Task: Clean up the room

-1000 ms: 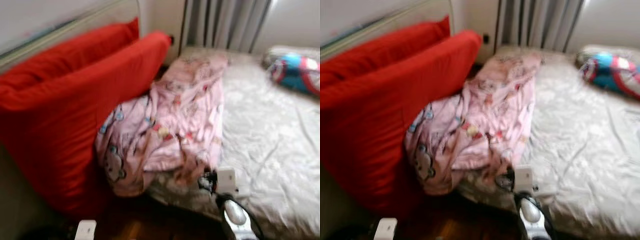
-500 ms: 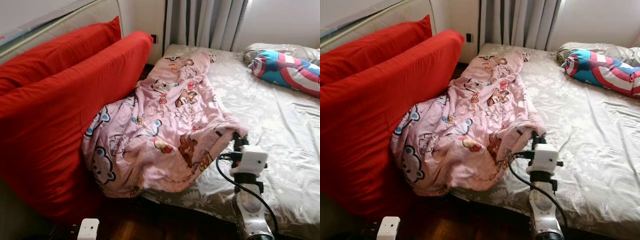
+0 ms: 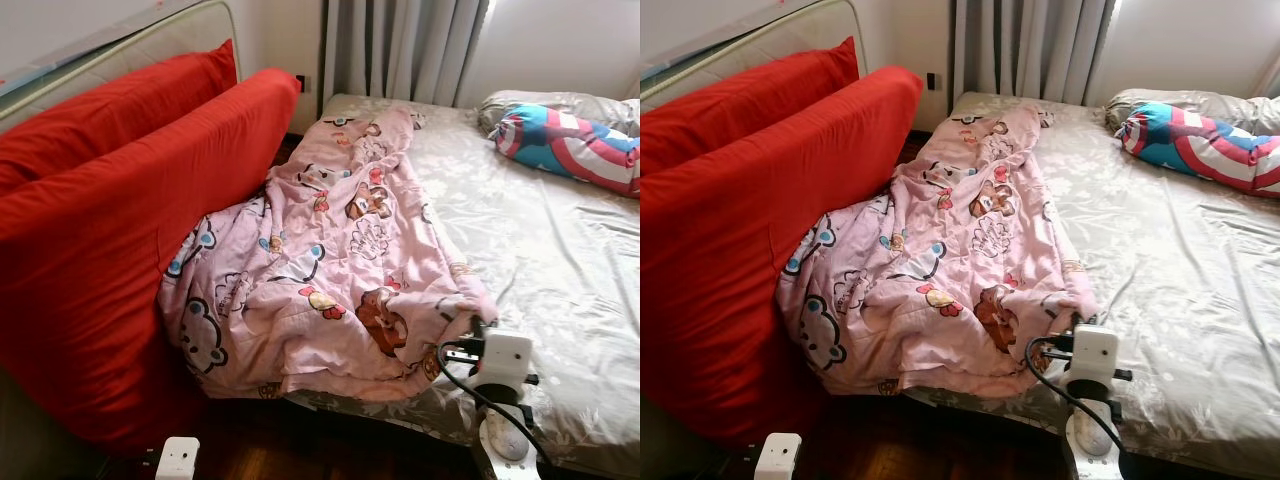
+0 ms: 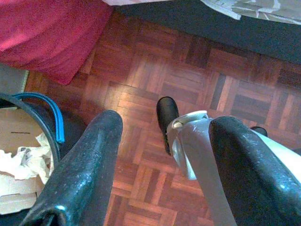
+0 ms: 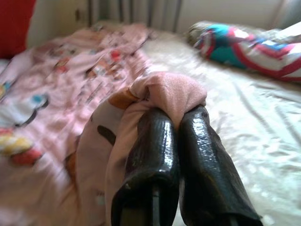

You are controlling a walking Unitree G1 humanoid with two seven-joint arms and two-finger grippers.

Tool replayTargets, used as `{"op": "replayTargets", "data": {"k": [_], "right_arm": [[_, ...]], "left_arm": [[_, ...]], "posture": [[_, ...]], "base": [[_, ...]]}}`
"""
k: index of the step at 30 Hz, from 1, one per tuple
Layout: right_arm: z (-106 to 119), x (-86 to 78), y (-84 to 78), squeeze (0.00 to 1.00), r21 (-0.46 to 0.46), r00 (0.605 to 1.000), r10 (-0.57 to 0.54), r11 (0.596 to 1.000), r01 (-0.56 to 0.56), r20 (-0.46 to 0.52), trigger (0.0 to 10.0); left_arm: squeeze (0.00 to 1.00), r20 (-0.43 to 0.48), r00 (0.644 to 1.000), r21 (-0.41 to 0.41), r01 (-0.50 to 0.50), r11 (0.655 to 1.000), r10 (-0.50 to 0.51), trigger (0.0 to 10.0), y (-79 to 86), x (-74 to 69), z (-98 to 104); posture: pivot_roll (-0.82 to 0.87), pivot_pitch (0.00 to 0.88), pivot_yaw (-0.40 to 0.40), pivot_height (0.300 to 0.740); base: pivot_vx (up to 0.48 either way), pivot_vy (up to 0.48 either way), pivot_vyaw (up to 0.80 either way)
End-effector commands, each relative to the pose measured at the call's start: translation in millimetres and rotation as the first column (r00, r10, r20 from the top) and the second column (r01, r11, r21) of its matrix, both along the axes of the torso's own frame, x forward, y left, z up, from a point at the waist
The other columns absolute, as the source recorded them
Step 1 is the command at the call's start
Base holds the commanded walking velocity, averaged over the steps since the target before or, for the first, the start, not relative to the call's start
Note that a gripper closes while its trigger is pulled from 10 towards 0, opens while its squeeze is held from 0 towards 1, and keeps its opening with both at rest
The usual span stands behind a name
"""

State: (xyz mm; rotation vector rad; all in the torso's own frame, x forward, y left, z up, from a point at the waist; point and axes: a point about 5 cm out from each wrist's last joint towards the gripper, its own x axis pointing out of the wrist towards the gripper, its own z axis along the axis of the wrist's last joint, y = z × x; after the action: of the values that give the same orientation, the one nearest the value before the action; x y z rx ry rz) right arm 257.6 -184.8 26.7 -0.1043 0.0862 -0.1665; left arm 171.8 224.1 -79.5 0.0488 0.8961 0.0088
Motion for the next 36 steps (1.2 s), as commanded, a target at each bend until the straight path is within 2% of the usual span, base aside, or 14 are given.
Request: {"op": "replayTargets", "data": {"k": [1,6,8,13,15,16,17,18,22,26,31,33,34,36], "right_arm": [[-12.5,-8.2,0.2,0.0,-0.002,0.997,0.01,1.0,-0.01,-0.072,10.0],[-27.8,-20.7,-11.6,0.0,0.012,0.979,-0.065,0.998,0.069,-0.192,10.0],[-31.2,-23.8,-14.4,0.0,0.015,0.975,-0.074,0.997,0.079,-0.211,10.0],[-37.7,-37.3,-32.8,0.0,-0.015,0.952,-0.179,0.983,0.181,-0.248,10.0],[-30.7,-37.7,-39.3,0.0,-0.029,0.955,-0.223,0.975,0.222,-0.196,10.0],[-21.3,-36.4,-43.2,0.0,-0.031,0.96,-0.251,0.968,0.249,-0.128,10.0],[-21.3,-36.4,-43.2,0.0,-0.031,0.96,-0.251,0.968,0.249,-0.128,10.0],[-5.7,-34.3,-47.1,0.0,-0.047,0.965,-0.262,0.964,0.261,-0.03,10.0],[5.1,-34.5,-47.6,0.0,-0.087,0.967,-0.251,0.963,0.253,0.036,10.0],[24.8,-41.0,-51.5,0.0,-0.166,0.95,-0.276,0.94,0.298,0.143,10.0],[35.1,-47.7,-58.0,0.0,-0.225,0.932,-0.314,0.909,0.351,0.183,10.0],[43.6,-54.0,-65.5,0.0,-0.285,0.91,-0.348,0.87,0.402,0.224,10.0],[43.6,-54.0,-65.5,0.0,-0.285,0.91,-0.348,0.87,0.402,0.224,10.0],[47.8,-56.1,-68.5,0.0,-0.324,0.901,-0.361,0.845,0.425,0.24,10.0]], "left_arm": [[0.0,-0.029,0.999,0.007,0.027,1.0,-0.026,10.0,0.2,-4.1,-2.1],[0.0,-0.03,0.999,0.006,0.043,0.999,-0.042,10.0,-0.1,-2.9,-1.7],[0.0,-0.031,0.999,0.005,0.045,0.999,-0.044,10.0,-0.4,-2.7,-1.7],[0.0,-0.031,0.998,0.004,0.051,0.999,-0.051,10.0,-0.8,-2.0,-1.4],[0.0,-0.031,0.998,0.004,0.053,0.999,-0.053,10.0,-0.9,-1.8,-1.4],[0.0,-0.031,0.998,0.004,0.054,0.999,-0.054,10.0,-0.8,-1.8,-1.3],[0.0,-0.031,0.998,0.004,0.054,0.999,-0.054,10.0,-0.8,-1.8,-1.3],[0.0,-0.031,0.998,0.004,0.056,0.998,-0.056,10.0,-0.7,-1.6,-1.2],[0.0,-0.032,0.998,0.005,0.058,0.998,-0.058,10.0,-0.7,-1.6,-1.2],[0.0,-0.032,0.997,0.008,0.072,0.997,-0.072,10.0,-0.8,-1.1,-0.9],[0.0,-0.033,0.997,0.009,0.076,0.997,-0.075,10.0,-0.5,-0.9,-0.8],[0.0,-0.034,0.996,0.01,0.081,0.997,-0.081,10.0,-0.3,-0.7,-0.6],[0.0,-0.034,0.996,0.01,0.081,0.997,-0.081,10.0,-0.3,-0.7,-0.6],[0.0,-0.034,0.996,0.011,0.084,0.996,-0.084,10.0,-0.2,-0.5,-0.5]], "posture": [[-0.03,0.044,-0.027,0.74],[-0.03,0.042,-0.025,0.74],[-0.03,0.039,-0.026,0.74],[-0.03,0.037,-0.026,0.74],[-0.03,0.037,-0.026,0.74],[-0.03,0.036,-0.026,0.74],[-0.03,0.036,-0.026,0.74],[-0.03,0.035,-0.026,0.74],[-0.03,0.035,-0.026,0.74],[-0.03,0.035,-0.026,0.74],[-0.04,0.034,-0.025,0.74],[-0.04,0.035,-0.025,0.74],[-0.04,0.035,-0.025,0.74],[-0.04,0.034,-0.024,0.74]], "base": [[0.0,0.0,0.0],[0.0,0.0,0.0],[0.0,0.0,0.0],[0.0,0.0,0.0],[0.0,0.0,0.0],[0.0,0.0,0.0],[0.0,0.0,0.0],[0.0,0.0,0.0],[0.0,0.0,0.0],[0.0,0.0,0.0],[0.0,0.0,0.0],[0.0,0.0,0.0],[0.0,0.0,0.0],[0.0,0.0,0.0]]}}
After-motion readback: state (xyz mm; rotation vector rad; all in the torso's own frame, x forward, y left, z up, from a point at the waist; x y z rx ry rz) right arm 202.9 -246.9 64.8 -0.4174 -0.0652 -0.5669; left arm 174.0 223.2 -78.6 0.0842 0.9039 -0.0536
